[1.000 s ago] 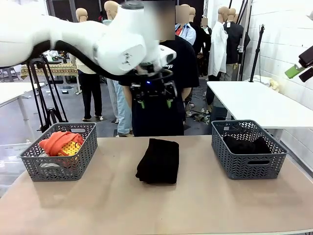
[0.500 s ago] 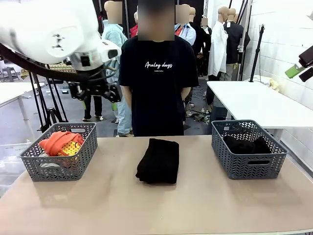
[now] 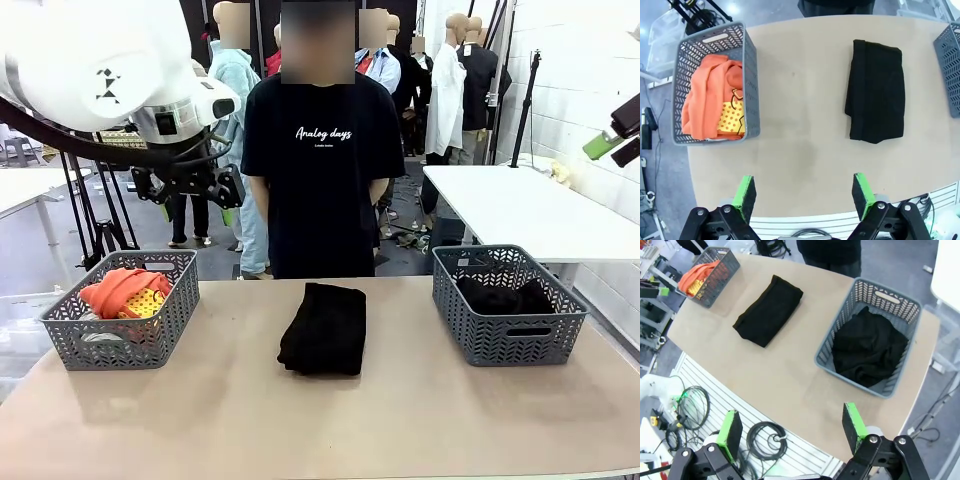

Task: Sort the tops and bottoms.
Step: Lift clothes from the center of the table with your right hand.

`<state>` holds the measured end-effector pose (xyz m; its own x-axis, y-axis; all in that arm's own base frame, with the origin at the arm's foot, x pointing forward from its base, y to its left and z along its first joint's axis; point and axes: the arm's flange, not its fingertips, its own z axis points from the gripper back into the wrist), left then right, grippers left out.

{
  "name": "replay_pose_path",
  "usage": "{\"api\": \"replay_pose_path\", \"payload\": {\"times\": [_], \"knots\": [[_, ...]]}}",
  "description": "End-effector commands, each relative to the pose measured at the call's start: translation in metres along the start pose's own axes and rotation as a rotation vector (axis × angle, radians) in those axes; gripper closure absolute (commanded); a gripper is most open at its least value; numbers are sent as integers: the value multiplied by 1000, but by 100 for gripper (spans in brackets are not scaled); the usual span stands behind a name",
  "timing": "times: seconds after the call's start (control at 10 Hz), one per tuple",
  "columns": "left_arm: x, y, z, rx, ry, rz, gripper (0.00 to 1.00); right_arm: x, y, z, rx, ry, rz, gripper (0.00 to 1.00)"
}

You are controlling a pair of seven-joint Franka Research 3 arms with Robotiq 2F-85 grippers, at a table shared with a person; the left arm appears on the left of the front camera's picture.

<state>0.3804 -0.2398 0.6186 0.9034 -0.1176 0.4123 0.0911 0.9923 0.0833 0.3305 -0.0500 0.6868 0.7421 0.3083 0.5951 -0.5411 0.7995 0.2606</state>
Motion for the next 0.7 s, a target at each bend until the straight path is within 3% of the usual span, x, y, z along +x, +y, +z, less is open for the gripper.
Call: {"api": "replay_pose_path", "payload": {"times": [0.0,0.2,0.6], "knots": [[-1,2,6,-2,-11,3,0,2,-1,-1,-7,9,8,0],[-14,50,14,-139,-16,-11,0,2,-1,-1,-7,9,8,0],[-30,88,26,-156,-56,-28,0,2,-1,-1,-7,9,8,0]]}}
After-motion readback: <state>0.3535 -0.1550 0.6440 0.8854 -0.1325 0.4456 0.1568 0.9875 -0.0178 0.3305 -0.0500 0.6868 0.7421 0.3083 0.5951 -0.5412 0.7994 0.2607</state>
